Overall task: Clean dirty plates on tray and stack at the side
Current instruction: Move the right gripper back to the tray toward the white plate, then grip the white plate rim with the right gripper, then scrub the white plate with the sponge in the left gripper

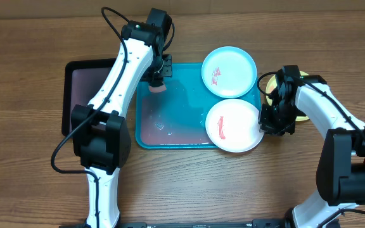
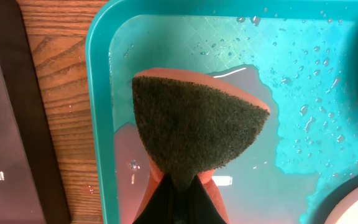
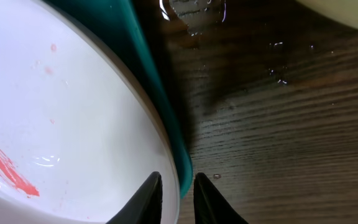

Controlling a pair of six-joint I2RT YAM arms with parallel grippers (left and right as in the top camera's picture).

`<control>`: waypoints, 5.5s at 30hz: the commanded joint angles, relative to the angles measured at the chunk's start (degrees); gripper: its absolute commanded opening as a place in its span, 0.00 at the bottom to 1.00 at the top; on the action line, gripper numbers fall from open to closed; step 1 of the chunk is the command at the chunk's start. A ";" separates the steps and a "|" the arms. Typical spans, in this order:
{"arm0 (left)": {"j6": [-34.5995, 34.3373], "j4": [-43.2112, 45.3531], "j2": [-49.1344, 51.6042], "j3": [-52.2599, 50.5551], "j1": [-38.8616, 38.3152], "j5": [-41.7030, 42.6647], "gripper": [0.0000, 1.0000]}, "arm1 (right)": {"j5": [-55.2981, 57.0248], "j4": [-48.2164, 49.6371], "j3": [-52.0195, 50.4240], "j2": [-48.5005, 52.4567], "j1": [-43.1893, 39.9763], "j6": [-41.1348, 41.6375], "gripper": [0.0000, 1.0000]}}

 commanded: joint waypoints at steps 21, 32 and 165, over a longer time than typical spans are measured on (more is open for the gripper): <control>1.14 -0.09 0.46 0.35 -0.33 -0.79 0.04 | 0.59 -2.93 -0.68 -0.90 2.58 1.90 0.04; 1.31 -0.13 0.44 0.35 -0.04 -0.79 0.04 | 3.61 5.38 5.79 -1.38 18.10 16.02 0.04; -16.61 31.04 0.44 -30.01 -2.51 -17.88 0.04 | -6.97 32.02 6.32 12.07 22.77 15.15 0.04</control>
